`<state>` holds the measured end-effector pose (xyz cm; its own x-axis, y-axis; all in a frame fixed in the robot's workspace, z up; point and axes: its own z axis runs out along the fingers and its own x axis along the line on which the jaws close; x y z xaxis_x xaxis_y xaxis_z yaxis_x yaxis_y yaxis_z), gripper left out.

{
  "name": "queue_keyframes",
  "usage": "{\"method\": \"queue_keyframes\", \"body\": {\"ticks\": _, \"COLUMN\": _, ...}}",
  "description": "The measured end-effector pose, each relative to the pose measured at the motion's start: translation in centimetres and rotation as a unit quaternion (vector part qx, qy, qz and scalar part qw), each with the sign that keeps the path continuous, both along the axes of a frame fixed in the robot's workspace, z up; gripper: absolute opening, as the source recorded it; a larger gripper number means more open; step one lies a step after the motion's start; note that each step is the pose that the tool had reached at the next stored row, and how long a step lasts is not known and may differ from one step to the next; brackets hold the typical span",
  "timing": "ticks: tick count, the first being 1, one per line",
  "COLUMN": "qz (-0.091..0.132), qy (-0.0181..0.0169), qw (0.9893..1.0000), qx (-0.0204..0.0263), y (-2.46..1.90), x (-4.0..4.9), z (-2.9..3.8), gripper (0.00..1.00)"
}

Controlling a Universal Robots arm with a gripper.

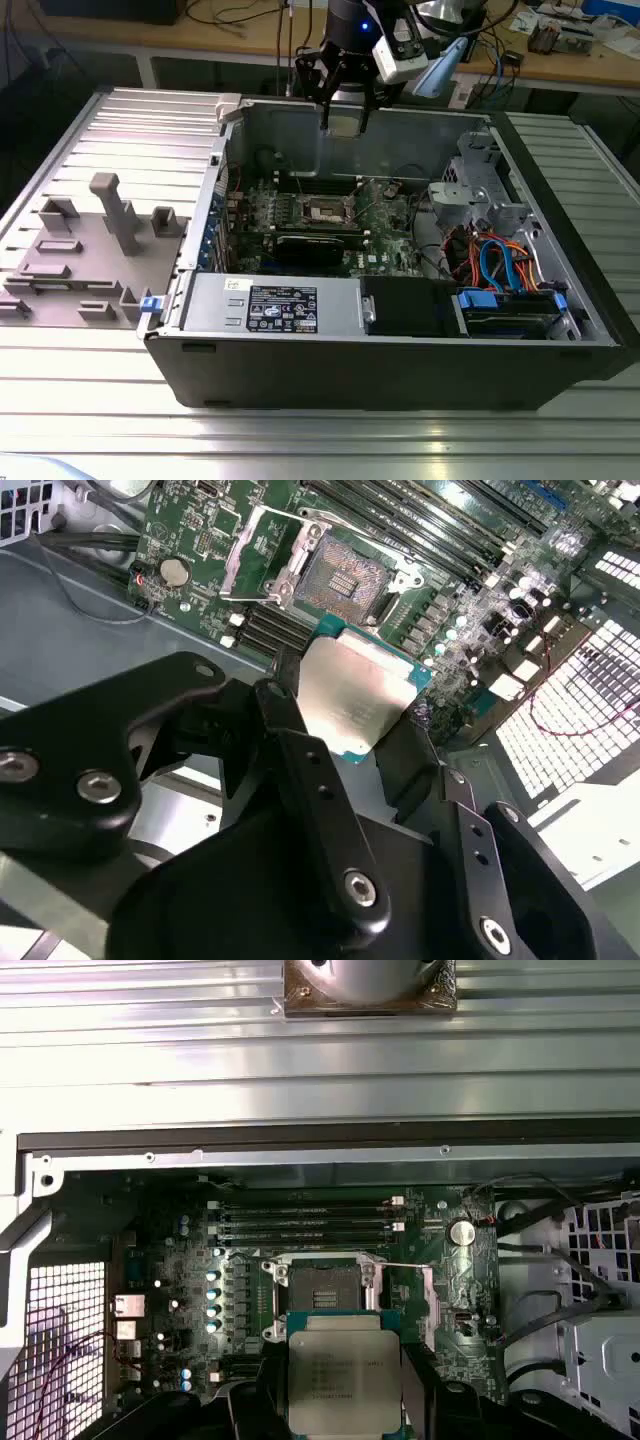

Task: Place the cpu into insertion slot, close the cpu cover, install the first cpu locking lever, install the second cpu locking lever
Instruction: 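Place the cpu into insertion slot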

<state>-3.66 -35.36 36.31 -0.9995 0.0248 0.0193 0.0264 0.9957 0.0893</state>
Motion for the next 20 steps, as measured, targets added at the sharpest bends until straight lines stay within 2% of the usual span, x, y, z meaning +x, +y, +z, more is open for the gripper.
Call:
{"method": "queue_keyframes", "body": {"ticks": 12, "qz": -0.002, "qy": 0.0, "qw": 1.0, "qx": -0.0003, "y": 0.0, "x": -0.02, "z": 0.0, "gripper": 0.54}}
{"method": "queue_keyframes", "body": {"ticks": 14, "qz": -0.011, "qy": 0.0, "qw": 0.9999, "qx": -0.0007, "y": 0.0, "x": -0.02, "z": 0.0, "gripper": 0.54}}
{"method": "queue_keyframes", "body": {"ticks": 16, "qz": -0.032, "qy": 0.0, "qw": 0.9995, "qx": -0.0009, "y": 0.0, "x": -0.02, "z": -0.01, "gripper": 0.54}}
{"method": "queue_keyframes", "body": {"ticks": 20, "qz": -0.035, "qy": 0.0001, "qw": 0.9994, "qx": -0.001, "y": 0.0, "x": -0.03, "z": -0.04, "gripper": 0.54}}
